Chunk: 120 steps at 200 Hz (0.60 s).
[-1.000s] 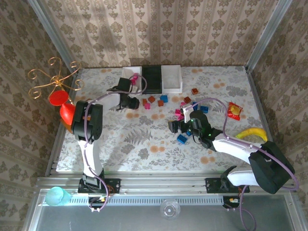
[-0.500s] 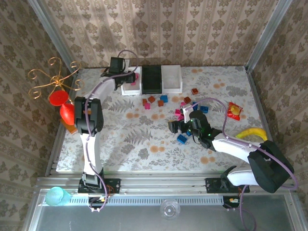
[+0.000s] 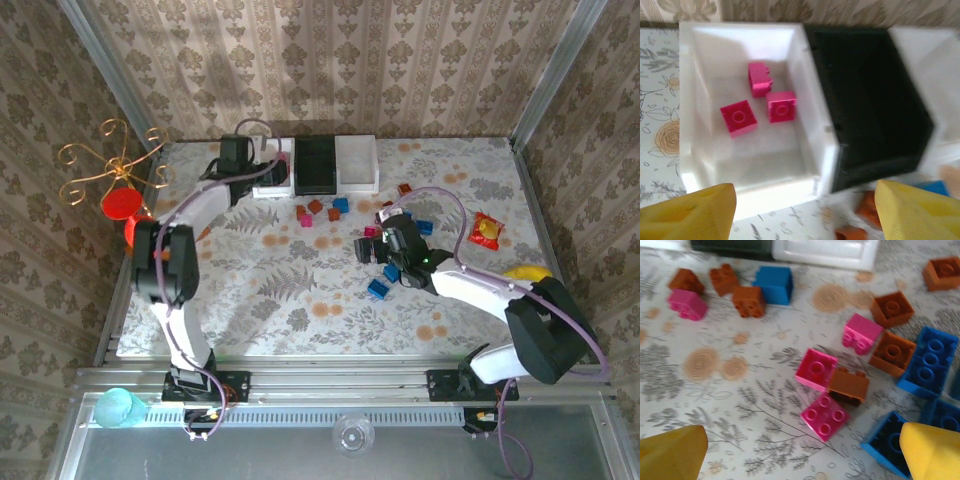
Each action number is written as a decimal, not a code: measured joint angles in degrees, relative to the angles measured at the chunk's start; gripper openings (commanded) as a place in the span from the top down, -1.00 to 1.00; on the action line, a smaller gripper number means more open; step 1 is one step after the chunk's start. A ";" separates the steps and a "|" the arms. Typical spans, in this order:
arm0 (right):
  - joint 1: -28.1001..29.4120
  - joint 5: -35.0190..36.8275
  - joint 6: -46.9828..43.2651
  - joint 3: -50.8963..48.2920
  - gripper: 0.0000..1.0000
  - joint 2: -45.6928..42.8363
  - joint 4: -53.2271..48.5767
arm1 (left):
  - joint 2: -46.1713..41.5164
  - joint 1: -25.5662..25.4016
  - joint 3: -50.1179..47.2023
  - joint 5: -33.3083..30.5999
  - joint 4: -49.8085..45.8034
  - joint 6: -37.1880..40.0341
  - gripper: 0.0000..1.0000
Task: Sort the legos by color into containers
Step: Pick up the lego from the center of the table.
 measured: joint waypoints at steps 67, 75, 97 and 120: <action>-4.13 1.90 8.20 4.74 -0.69 7.06 -11.67 | -12.26 -1.77 -29.18 7.65 23.26 -14.21 -0.50; -4.26 2.12 8.92 5.38 -0.65 8.13 -12.28 | -11.93 -2.01 -30.77 8.26 24.57 -15.61 -0.49; -4.79 2.91 10.34 7.63 -0.46 11.21 -12.87 | -10.86 -2.73 -32.52 9.57 28.44 -18.88 -0.48; -4.94 3.61 11.26 10.21 -0.26 13.94 -12.85 | -9.46 -3.41 -32.39 11.06 32.72 -21.31 -0.47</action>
